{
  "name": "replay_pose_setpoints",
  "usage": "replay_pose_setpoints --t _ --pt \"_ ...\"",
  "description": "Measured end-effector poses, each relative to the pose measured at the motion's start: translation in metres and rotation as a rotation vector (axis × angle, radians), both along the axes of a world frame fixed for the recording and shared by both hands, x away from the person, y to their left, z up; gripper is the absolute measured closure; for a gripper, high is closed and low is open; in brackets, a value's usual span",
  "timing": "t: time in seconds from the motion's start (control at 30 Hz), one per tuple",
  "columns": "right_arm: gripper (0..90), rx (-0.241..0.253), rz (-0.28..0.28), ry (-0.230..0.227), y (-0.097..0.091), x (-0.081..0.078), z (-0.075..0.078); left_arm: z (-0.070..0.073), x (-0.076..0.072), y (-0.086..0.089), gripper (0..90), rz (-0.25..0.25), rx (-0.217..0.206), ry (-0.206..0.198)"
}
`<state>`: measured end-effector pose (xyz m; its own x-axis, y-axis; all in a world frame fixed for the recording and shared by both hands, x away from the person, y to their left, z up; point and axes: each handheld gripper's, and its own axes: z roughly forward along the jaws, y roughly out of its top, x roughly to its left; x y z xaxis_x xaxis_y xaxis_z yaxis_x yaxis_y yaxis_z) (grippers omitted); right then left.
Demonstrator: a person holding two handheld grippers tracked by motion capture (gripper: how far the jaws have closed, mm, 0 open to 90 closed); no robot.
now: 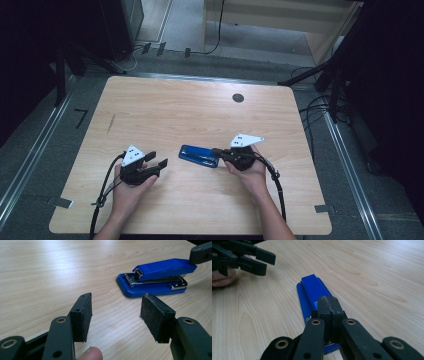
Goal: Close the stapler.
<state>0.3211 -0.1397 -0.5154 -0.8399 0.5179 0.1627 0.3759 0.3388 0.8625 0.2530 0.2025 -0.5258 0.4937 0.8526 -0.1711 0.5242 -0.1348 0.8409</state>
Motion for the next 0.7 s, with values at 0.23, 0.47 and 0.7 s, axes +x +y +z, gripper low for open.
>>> replay_pose_setpoints --t 0.23,0.47,0.7 --pt "90.0 -0.007 -0.022 -0.011 0.002 -0.002 0.002 -0.002 0.0 0.003 42.5 0.007 -0.022 -0.001" --pt "90.0 -0.045 -0.022 -0.027 0.007 0.001 0.014 -0.002 -0.001 0.001 43.0 0.001 -0.012 -0.01" --pt "90.0 -0.008 -0.037 -0.024 0.002 0.002 0.021 -0.002 -0.002 0.001 43.3 0.001 -0.016 -0.015"
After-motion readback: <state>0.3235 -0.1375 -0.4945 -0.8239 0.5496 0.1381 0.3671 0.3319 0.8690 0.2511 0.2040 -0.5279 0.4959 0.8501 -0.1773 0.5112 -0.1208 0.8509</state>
